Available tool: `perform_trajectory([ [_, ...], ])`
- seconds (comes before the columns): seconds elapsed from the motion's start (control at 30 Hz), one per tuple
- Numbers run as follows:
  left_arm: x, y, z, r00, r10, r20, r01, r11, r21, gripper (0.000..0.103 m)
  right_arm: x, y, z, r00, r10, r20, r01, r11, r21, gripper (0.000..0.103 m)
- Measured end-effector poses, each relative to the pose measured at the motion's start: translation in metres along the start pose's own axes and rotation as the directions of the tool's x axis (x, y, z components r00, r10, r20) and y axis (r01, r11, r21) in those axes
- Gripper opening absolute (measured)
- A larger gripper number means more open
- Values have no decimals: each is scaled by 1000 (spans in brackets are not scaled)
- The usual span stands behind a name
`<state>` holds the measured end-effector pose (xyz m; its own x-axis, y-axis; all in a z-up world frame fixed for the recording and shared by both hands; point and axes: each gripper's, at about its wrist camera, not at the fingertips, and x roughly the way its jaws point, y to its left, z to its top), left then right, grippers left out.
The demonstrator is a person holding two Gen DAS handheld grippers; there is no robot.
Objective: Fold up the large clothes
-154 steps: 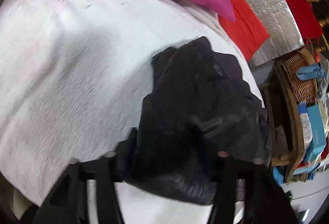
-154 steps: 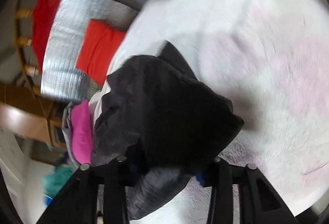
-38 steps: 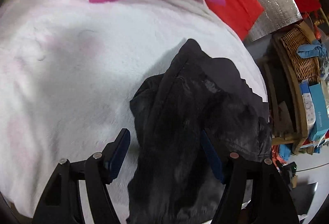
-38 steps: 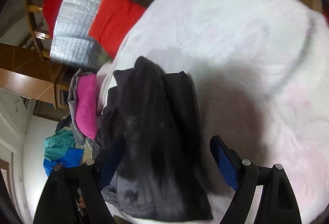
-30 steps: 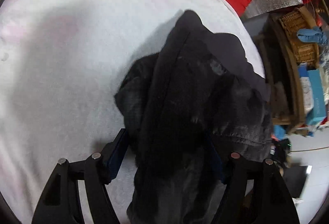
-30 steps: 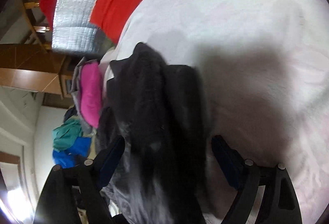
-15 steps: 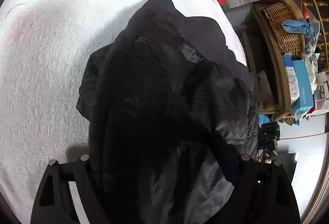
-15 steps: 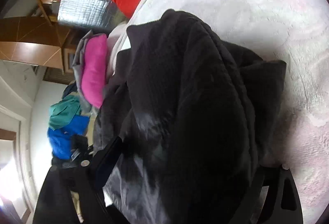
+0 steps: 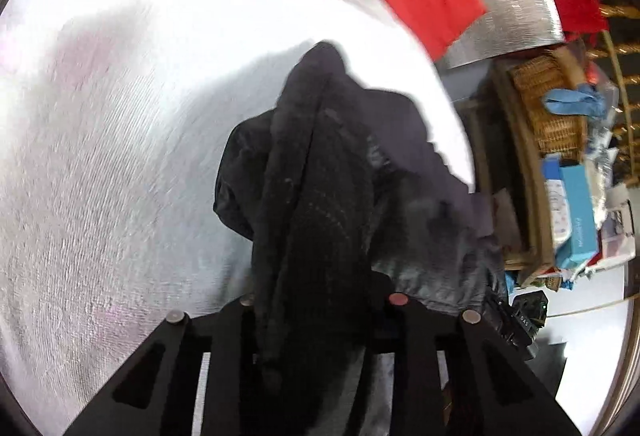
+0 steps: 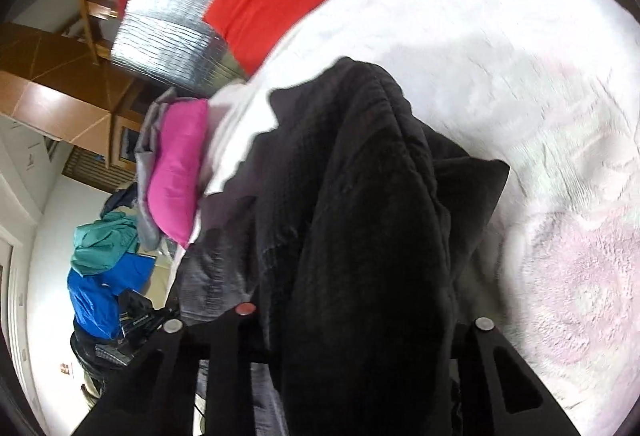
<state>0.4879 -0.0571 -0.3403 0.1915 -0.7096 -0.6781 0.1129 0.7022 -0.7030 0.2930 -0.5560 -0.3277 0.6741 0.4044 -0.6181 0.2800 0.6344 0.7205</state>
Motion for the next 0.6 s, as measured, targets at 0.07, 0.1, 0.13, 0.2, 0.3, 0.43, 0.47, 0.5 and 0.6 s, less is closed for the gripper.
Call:
perform_trajectory([
  [0.07, -8, -7, -2, 1000, -8, 23, 8, 1000, 14, 26, -2, 12, 0, 1000, -3, 25, 4, 1000, -14, 33],
  [0.1, -12, -9, -3, 999, -21, 31, 21, 1000, 14, 25, -5, 13, 1, 999, -2, 33, 2, 1000, -17, 32],
  [0.13, -15, -9, -4, 999, -32, 38, 32, 999, 14, 25, -9, 16, 1, 999, 3, 47, -2, 1000, -18, 31],
  [0.2, -29, -11, -5, 995, -78, 65, 76, 997, 21, 24, -14, 21, 2, 997, 18, 69, -17, 1000, -19, 30],
  [0.3, -46, -20, -10, 987, -115, 115, 107, 992, 69, 24, -21, 32, 3, 993, 47, 105, -43, 998, -41, 30],
  [0.43, -55, -25, -12, 983, -96, 158, 78, 991, 112, 24, -19, 49, 1, 987, 69, 144, -56, 994, -94, 30],
  [0.47, -50, -21, -11, 986, -66, 153, 51, 994, 101, 24, -14, 46, 2, 988, 59, 143, -46, 995, -88, 29],
  [0.5, -42, -13, -9, 991, -25, 130, 16, 997, 70, 25, -10, 39, 4, 990, 28, 140, -18, 997, -70, 29],
  [0.6, -15, 17, -2, 994, 105, 37, -104, 994, -20, 35, 9, 3, 8, 994, -71, 89, 68, 997, 37, 34],
])
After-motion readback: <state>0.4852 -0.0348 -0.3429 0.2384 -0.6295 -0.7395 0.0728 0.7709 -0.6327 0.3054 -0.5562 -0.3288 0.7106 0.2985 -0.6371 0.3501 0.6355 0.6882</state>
